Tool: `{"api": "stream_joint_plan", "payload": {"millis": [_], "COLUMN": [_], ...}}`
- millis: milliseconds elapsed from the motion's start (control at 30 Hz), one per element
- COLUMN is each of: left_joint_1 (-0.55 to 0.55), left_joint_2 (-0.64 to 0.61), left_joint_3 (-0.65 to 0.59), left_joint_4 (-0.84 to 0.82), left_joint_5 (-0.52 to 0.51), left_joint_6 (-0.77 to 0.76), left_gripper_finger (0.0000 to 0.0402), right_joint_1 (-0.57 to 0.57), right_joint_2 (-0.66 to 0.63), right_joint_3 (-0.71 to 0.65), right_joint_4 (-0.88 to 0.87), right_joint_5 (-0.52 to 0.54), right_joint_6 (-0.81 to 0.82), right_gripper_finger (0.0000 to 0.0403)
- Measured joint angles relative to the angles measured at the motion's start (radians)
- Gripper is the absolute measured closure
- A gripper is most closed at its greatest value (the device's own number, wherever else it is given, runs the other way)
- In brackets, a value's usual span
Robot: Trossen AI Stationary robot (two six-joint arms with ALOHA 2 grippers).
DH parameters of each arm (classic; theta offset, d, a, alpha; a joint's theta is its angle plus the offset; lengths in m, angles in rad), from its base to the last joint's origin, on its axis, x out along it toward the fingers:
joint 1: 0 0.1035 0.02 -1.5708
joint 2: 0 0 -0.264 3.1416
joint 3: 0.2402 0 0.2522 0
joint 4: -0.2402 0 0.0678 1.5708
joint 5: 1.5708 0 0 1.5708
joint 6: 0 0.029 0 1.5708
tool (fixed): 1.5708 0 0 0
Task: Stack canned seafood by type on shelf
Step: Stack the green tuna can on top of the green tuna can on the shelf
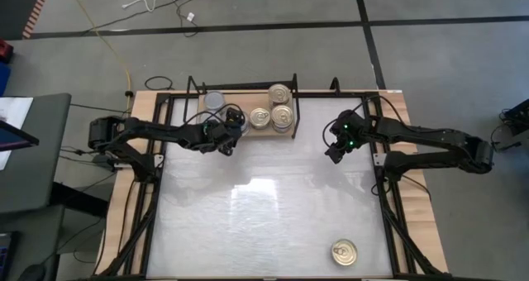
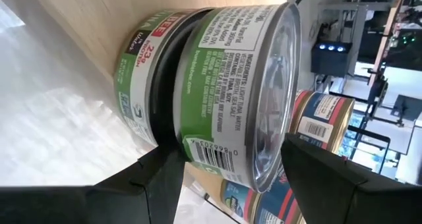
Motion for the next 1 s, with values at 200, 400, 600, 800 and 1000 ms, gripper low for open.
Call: {"api": "stream_joint_plan", "payload": {"millis": [200,400,600,800,1000], "left_joint_1": [0.0,0.0,0.0,0.005,0.003], "left_joint_2": [0.0,0.0,0.0,-0.019,-0.083], "left_joint_3": [0.0,0.0,0.0,0.002,0.001], "left_joint_4": [0.015,0.033,0.017,-0.055,-0.071], "left_joint_5": [0.003,0.004,0.004,0.028,0.014], "left_joint_6": [-0.01,-0.007,0.002,-0.018,0.027], "left_gripper_finger": [0.0162,0.0162,0.0162,0.0162,0.0162], "right_joint_1": [0.0,0.0,0.0,0.0,0.0], "right_joint_2": [0.0,0.0,0.0,0.0,0.0], "right_joint_3": [0.0,0.0,0.0,0.0,0.0], "right_joint_4": [-0.001,-0.002,-0.002,-0.002,-0.002], "right_joint_5": [0.0,0.0,0.0,0.0,0.0], "right_joint_6": [0.012,0.027,0.027,0.027,0.027], "right_gripper_finger": [0.0262,0.0262,0.0262,0.0262,0.0262]}}
